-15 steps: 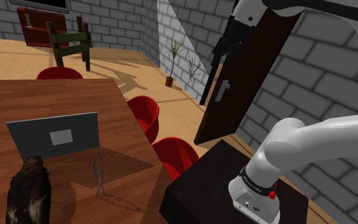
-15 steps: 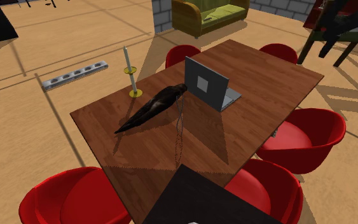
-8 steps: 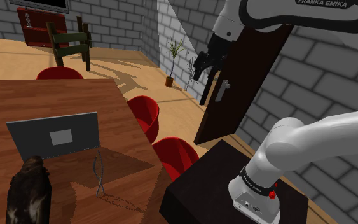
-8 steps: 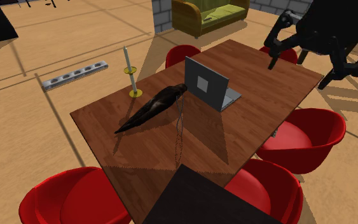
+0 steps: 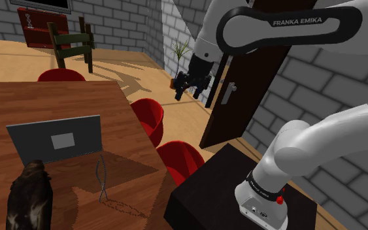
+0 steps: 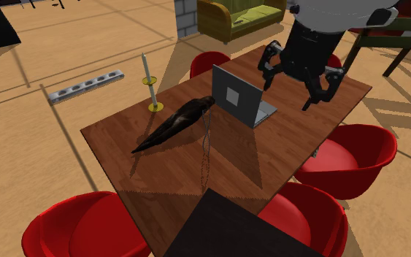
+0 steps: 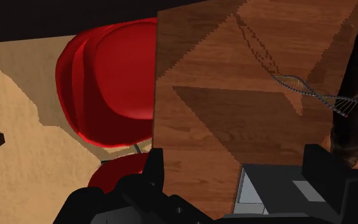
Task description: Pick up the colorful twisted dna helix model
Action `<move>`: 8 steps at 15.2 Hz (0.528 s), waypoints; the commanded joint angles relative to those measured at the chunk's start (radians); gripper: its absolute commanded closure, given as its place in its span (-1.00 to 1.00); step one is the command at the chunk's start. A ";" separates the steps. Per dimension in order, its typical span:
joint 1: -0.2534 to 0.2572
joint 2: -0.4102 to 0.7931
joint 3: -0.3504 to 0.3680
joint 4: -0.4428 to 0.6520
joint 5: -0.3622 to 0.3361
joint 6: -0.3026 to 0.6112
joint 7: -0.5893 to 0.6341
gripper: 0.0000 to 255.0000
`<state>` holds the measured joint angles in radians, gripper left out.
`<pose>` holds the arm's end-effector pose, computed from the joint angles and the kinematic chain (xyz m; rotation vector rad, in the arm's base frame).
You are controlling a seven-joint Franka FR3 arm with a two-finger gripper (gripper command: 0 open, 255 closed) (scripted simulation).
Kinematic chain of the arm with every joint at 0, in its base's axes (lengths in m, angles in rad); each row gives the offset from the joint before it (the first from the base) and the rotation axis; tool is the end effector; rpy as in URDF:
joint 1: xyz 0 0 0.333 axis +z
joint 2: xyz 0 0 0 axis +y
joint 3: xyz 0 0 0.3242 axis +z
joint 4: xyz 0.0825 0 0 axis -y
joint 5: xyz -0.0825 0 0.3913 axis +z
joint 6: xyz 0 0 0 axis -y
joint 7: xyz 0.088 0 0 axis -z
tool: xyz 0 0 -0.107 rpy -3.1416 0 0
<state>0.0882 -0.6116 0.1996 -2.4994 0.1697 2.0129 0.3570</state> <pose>0.3620 0.1237 0.5020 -3.0507 0.2471 -0.1536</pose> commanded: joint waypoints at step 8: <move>0.026 0.259 0.151 0.037 0.051 0.223 0.190 -1.00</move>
<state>0.1131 -0.3925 0.3321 -2.4719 0.2187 2.2036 0.5232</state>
